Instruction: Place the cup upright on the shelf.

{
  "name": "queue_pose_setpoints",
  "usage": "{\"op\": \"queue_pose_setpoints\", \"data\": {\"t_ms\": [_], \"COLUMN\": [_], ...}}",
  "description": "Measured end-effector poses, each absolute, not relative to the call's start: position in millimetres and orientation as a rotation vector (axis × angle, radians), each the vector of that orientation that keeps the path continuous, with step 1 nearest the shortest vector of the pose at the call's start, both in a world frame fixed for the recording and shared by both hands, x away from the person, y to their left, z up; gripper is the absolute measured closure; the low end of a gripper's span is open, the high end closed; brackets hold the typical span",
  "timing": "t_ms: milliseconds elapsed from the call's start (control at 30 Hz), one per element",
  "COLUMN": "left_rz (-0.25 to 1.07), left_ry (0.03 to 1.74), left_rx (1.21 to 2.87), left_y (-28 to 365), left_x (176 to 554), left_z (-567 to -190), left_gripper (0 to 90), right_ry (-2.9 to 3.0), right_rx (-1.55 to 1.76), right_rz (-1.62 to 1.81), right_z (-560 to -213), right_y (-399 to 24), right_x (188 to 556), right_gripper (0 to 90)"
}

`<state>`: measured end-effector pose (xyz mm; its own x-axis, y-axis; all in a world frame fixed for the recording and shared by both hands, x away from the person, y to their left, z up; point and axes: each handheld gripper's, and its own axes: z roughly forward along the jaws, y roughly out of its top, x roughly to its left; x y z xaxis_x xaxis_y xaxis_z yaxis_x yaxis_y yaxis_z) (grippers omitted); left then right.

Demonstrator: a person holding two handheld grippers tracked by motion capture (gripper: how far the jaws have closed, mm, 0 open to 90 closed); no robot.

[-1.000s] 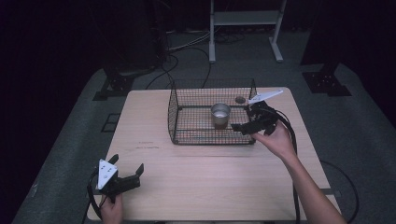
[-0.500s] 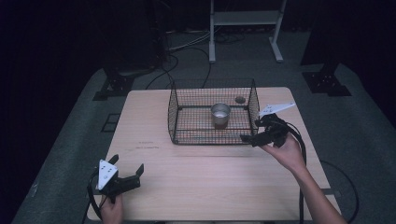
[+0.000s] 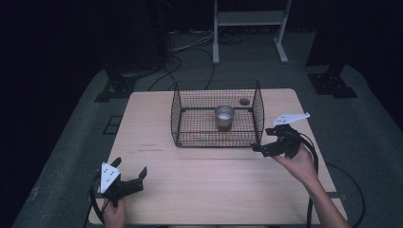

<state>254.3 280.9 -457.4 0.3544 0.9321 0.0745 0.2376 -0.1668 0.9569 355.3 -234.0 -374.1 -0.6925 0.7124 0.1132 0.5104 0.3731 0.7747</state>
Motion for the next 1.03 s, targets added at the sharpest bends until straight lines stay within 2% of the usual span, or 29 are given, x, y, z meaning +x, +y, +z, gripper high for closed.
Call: {"op": "queue_pose_setpoints", "data": {"t_ms": [700, 1033], "left_rz": [0.888, 0.892], "left_ry": [1.072, 1.071], "left_rx": [1.626, 1.618], "left_y": [280, 278], "left_x": [254, 256], "left_z": [-458, -457], "left_gripper": [0.0, 0.0], "right_ry": [2.363, 2.298], "right_rx": [1.17, 1.152], "right_rz": [1.26, 1.228], "right_z": [-411, -426], "right_y": [-264, -266], "right_x": [327, 295], "right_gripper": [9.4, 9.3]}}
